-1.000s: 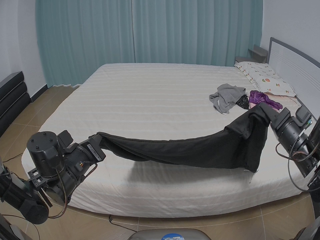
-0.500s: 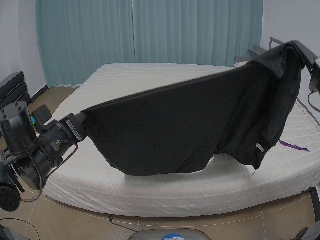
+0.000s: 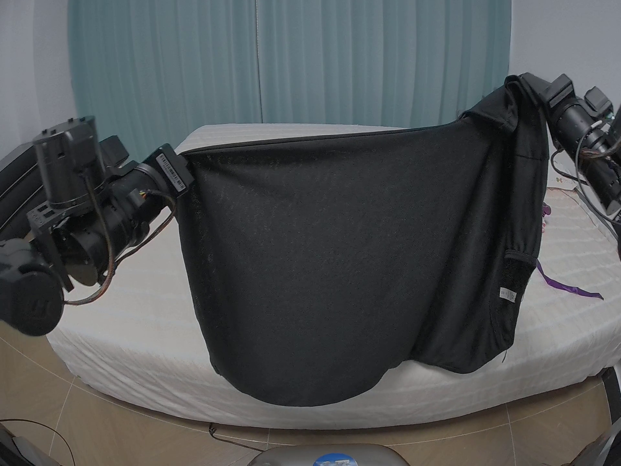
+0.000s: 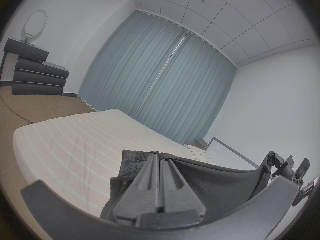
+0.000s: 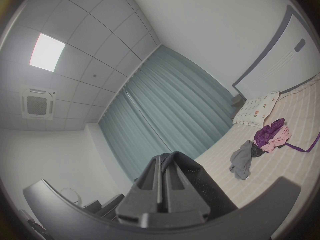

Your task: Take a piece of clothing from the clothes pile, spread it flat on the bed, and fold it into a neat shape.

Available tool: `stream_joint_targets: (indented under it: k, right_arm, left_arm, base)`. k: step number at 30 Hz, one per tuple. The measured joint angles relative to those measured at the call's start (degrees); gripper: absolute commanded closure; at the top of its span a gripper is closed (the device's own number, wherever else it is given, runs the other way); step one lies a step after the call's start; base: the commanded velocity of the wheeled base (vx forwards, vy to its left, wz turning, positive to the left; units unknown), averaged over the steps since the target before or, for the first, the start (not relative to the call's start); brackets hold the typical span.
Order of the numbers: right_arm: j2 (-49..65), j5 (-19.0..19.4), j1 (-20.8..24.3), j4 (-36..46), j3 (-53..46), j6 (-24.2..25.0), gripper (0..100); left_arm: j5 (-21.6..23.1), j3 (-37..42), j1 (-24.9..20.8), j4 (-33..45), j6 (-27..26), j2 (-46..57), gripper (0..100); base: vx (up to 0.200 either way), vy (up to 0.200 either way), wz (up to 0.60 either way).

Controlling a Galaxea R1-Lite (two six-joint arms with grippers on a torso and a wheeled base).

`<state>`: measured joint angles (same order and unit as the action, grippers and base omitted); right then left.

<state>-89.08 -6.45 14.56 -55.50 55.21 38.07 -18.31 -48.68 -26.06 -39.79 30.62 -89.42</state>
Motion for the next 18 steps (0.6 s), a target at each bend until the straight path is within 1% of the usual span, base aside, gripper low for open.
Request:
stream_joint_targets:
  k: [9,15,18]
  right_arm:
    - [-13.2,0.1,-2.6,-1.2,5.5,0.0,100]
    - [-21.8,0.0,-3.3,-2.4,7.5,-0.2,100]
    - [-27.3,-0.4,-3.5,-3.4,8.5,-0.4,100]
  left_arm:
    - [1.8,-9.0,1.9,0.2,0.2,-12.7,100]
    - [2.7,-14.3,3.5,0.2,0.3,-22.3,100]
    - [3.0,-18.3,4.4,0.2,0.6,-28.4,100]
  base:
    - [0.2,0.0,0.0]
    - [0.0,0.0,0.0]
    - [0.0,0.0,0.0]
